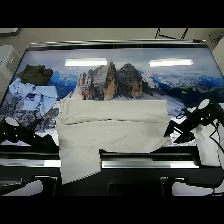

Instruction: Fold the clothes and pants, and hang the long-sleeved shirts on hangers.

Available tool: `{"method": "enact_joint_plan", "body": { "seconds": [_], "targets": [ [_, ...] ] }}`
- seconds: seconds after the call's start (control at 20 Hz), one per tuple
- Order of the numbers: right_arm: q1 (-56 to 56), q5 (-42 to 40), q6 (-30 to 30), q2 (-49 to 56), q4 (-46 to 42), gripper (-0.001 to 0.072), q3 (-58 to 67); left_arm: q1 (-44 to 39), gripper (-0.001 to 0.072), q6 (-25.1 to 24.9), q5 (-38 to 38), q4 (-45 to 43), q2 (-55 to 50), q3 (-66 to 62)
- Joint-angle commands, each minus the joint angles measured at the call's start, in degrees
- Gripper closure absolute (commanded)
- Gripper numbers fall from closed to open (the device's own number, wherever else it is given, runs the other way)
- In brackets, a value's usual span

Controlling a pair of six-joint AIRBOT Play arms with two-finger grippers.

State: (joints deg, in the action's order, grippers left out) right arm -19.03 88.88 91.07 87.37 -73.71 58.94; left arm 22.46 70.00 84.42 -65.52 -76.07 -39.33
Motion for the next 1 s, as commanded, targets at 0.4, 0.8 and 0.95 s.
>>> {"method": "enact_joint_plan", "body": {
  "seconds": [0.4,0.8,0.95],
  "targets": [
    [-0.1,0.2,-1.6,-0.1,2.4,0.0357,-3.6,0.3,0.0439,-2.5,-5.3,6.2,0.3,11.8],
    [-0.1,4.0,-3.9,-7.2,-4.9,0.0675,-3.6,0.5,0.0686,-4.7,-7.6,9.0,4.4,11.4],
    [-0.1,2.0,-2.6,-11.1,-7.6,0.0675,-5.9,0.4,0.0686,-4.4,-7.4,9.1,7.7,10.3]
  ]
}}
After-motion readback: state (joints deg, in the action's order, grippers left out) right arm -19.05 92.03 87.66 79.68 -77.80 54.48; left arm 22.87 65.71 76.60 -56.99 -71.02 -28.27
